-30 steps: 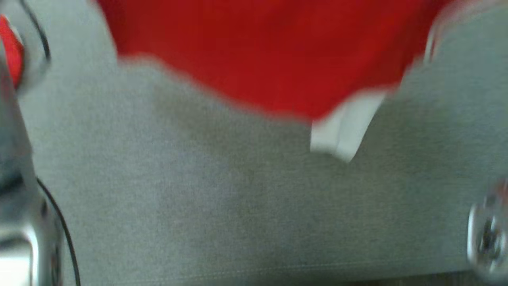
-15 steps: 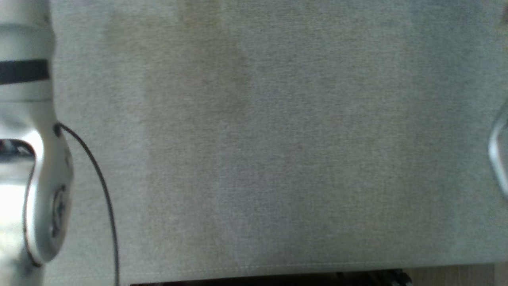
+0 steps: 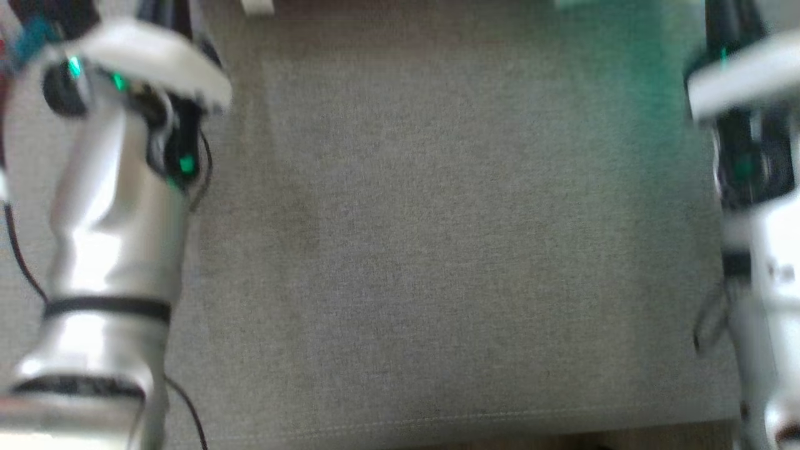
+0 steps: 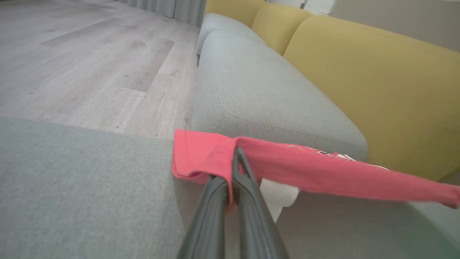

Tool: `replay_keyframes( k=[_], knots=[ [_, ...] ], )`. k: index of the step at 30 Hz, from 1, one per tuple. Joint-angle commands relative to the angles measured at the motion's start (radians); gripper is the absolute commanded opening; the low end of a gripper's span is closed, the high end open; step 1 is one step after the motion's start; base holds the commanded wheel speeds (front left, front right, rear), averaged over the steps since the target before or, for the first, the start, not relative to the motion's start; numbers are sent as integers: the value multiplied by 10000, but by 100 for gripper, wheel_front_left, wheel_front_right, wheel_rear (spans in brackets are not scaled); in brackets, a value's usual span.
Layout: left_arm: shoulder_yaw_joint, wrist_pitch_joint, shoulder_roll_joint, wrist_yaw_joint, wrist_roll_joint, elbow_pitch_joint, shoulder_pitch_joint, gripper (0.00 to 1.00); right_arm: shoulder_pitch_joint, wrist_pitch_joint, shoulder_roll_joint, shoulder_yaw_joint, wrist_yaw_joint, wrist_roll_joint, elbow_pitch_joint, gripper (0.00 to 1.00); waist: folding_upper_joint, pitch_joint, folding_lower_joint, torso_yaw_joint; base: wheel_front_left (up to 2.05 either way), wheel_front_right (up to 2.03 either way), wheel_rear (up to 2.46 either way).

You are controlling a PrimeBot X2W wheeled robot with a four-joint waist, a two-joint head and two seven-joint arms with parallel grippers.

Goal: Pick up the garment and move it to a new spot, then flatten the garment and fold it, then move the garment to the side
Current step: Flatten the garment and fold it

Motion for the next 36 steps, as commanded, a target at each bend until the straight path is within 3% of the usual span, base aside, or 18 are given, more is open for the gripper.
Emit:
replay_keyframes(
  k=[1, 7, 17, 23, 29, 36],
  knots=[
    [167, -28, 440, -39, -43, -526, 106, 0, 282, 37, -59, 57, 77, 94, -598, 0, 0, -438, -1, 62, 0, 0, 0],
    [188, 530, 664, 249, -358, -2696, 3365, 0, 3456, 820, -215, -295, 77, 123, -2314, 0, 0, -1648, -1, 29, 0, 0, 0],
    [-38, 2628, 1037, 1799, -517, -8644, 9305, 0, 7908, 2296, 660, -1465, 77, -1043, -5250, 0, 0, -2517, -1, 249, 0, 0, 0],
    [-190, 3356, 783, 2499, -882, -10755, 11386, 0, 10012, 2848, 1126, -1906, 77, -1335, -6716, 0, 0, -2358, -1, 456, 0, 0, 0],
    [-140, 3871, 799, 2889, -1013, -11278, 11787, 0, 9685, 3220, 1222, -2241, 77, -1621, -7097, 0, 0, -2229, -1, 426, 0, 0, 0],
    [-293, 4889, 905, 3056, -910, -10717, 10043, 0, 7369, 4323, 1205, -2110, 77, -2224, -6469, 0, 0, -2228, -1, 603, 0, 0, 0]
  ],
)
